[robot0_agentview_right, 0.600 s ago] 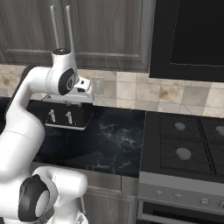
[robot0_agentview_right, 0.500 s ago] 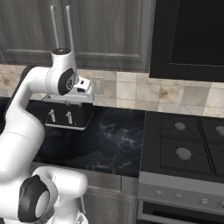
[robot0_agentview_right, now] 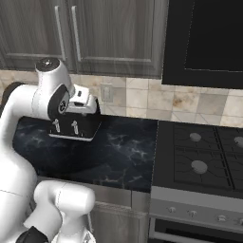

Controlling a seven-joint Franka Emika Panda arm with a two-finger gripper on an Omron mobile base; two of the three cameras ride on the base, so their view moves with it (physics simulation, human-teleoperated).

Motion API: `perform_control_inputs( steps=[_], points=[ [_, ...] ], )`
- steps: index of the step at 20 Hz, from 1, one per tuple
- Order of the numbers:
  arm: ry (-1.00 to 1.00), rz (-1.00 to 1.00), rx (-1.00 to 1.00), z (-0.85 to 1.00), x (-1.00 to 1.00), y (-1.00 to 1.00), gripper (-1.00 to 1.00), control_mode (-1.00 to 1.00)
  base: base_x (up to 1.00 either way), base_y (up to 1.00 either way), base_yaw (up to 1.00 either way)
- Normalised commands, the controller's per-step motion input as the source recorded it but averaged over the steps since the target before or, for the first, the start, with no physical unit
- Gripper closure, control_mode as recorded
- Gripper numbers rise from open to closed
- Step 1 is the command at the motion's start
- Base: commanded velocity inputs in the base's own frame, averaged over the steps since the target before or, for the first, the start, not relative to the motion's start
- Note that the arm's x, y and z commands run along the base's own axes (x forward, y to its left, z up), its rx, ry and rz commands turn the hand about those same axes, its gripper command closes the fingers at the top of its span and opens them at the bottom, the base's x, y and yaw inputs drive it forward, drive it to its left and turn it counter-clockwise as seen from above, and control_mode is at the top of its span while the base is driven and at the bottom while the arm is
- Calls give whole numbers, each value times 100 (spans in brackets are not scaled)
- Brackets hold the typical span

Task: Move the shaker and shaker from the cabinet to the dining counter.

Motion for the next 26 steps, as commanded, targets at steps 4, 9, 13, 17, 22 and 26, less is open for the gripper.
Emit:
perform_control_inputs(
  steps=[4, 9, 13, 17, 22, 26],
  points=[
    [-48, 0, 0, 61, -55, 6, -100, -100, 0, 0, 0],
    [-42, 0, 0, 70, -27, 21, -100, -100, 0, 0, 0],
    [-32, 0, 0, 65, -2, 32, -100, -100, 0, 0, 0],
    [-26, 0, 0, 59, 0, 24, -100, -100, 0, 0, 0],
    [-22, 0, 0, 52, 0, 4, -100, -100, 0, 0, 0],
    [-19, 0, 0, 43, 0, 0, -100, -100, 0, 0, 0]
  ],
)
